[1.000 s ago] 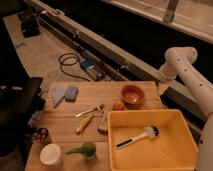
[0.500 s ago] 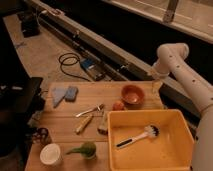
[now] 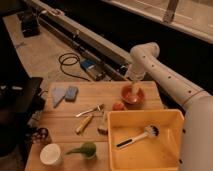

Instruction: Wipe red bowl with sponge

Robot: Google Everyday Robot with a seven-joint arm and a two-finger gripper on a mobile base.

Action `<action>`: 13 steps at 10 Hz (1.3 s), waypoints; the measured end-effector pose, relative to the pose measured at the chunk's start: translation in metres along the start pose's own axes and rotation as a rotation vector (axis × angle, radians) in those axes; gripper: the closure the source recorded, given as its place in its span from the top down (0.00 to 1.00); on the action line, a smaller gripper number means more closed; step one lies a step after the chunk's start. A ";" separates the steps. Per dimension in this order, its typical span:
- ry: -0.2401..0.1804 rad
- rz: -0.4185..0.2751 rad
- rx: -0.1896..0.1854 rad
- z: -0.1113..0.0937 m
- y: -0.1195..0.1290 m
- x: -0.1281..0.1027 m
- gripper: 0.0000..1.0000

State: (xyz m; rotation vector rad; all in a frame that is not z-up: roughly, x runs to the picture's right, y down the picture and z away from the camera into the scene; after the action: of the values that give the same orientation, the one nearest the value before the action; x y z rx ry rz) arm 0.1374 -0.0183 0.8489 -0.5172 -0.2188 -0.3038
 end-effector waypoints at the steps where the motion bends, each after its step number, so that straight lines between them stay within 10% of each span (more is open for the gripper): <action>1: -0.026 -0.057 -0.006 0.002 -0.003 -0.024 0.74; 8: -0.021 -0.073 -0.003 -0.001 -0.001 -0.019 0.74; 13: 0.042 -0.312 0.009 -0.017 -0.059 -0.069 0.74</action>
State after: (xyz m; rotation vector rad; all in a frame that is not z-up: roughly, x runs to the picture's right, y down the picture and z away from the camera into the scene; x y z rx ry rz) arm 0.0556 -0.0602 0.8421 -0.4670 -0.2603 -0.6165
